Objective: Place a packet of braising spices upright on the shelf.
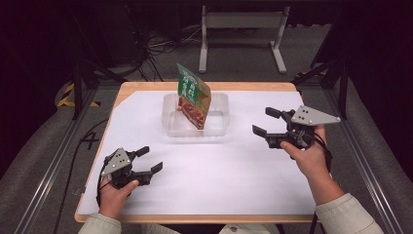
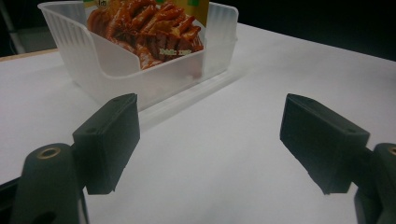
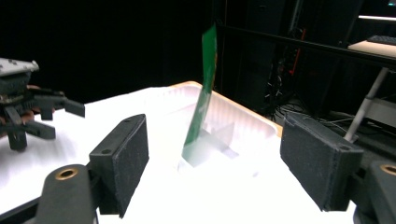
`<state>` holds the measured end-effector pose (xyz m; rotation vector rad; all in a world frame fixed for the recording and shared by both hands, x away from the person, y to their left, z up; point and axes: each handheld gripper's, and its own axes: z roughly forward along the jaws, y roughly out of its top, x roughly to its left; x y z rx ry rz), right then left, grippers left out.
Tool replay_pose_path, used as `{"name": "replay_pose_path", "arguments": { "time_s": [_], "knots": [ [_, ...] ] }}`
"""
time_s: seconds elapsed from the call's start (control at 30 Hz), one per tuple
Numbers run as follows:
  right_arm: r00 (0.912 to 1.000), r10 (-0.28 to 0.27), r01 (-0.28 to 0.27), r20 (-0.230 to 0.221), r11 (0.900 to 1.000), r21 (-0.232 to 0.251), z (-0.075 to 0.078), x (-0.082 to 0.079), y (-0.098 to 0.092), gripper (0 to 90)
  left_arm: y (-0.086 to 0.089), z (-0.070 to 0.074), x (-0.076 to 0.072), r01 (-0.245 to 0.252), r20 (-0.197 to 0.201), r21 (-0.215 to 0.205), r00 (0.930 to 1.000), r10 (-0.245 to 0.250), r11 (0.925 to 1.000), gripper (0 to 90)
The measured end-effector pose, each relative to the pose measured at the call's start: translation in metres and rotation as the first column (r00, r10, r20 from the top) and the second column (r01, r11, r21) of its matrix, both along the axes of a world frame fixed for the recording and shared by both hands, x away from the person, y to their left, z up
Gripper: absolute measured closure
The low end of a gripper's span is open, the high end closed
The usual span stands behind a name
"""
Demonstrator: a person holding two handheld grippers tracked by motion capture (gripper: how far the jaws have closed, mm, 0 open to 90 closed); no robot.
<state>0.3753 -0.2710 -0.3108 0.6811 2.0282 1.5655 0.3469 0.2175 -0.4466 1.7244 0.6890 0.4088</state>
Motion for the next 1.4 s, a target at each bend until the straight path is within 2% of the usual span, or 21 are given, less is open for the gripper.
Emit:
{"name": "replay_pose_path", "arguments": {
  "time_s": [0.2, 0.5, 0.73, 0.83, 0.9, 1.03, 1.2, 1.33, 1.4],
  "knots": [
    [0.9999, -0.007, 0.007, 0.010, 0.999, 0.041, -0.022, -0.006, -0.016, 24.0, 0.000, 0.000, 0.000, -0.005, 0.002, 0.002, 1.0000, 0.005, 1.0000, 20.6],
    [0.9990, -0.042, 0.043, -0.014, 0.996, 0.084, -0.059, -0.017, -0.037, 24.0, 0.000, 0.000, 0.000, -0.002, 0.002, -0.002, 1.0000, 0.002, 1.0000, 20.6],
    [0.9972, -0.068, 0.069, -0.029, 0.997, 0.035, -0.081, -0.023, -0.043, 23.9, 0.001, 0.000, 0.000, 0.004, 0.009, 0.001, 1.0000, -0.004, 1.0000, 20.6],
    [0.9968, -0.071, 0.073, -0.036, 0.996, 0.047, -0.085, -0.025, -0.045, 23.9, 0.001, 0.001, 0.000, 0.004, 0.009, -0.001, 0.9999, -0.004, 1.0000, 20.6],
    [0.9963, -0.076, 0.078, -0.040, 0.996, 0.033, -0.089, -0.027, -0.045, 23.9, 0.001, 0.001, 0.000, 0.005, 0.011, -0.003, 0.9999, -0.005, 1.0000, 20.6],
    [0.9942, -0.079, 0.081, -0.072, 0.996, 0.029, -0.102, -0.031, -0.047, 24.5, 0.000, 0.001, 0.000, 0.013, 0.010, -0.008, 0.9999, -0.013, 0.9999, 20.6],
    [0.9892, -0.115, 0.123, -0.090, 0.989, 0.085, -0.118, -0.034, -0.050, 27.3, 0.000, 0.000, 0.000, 0.023, 0.013, -0.007, 0.9997, -0.023, 0.9997, 20.5],
    [0.9857, -0.137, 0.142, -0.099, 0.989, 0.051, -0.127, -0.034, -0.049, 27.8, -0.001, 0.000, 0.001, 0.022, 0.008, -0.020, 0.9997, -0.022, 0.9996, 20.4],
    [0.9854, -0.135, 0.141, -0.104, 0.989, 0.054, -0.128, -0.034, -0.049, 27.6, -0.001, 0.000, 0.001, 0.020, 0.007, -0.022, 0.9998, -0.020, 0.9996, 20.4]
  ]
}}
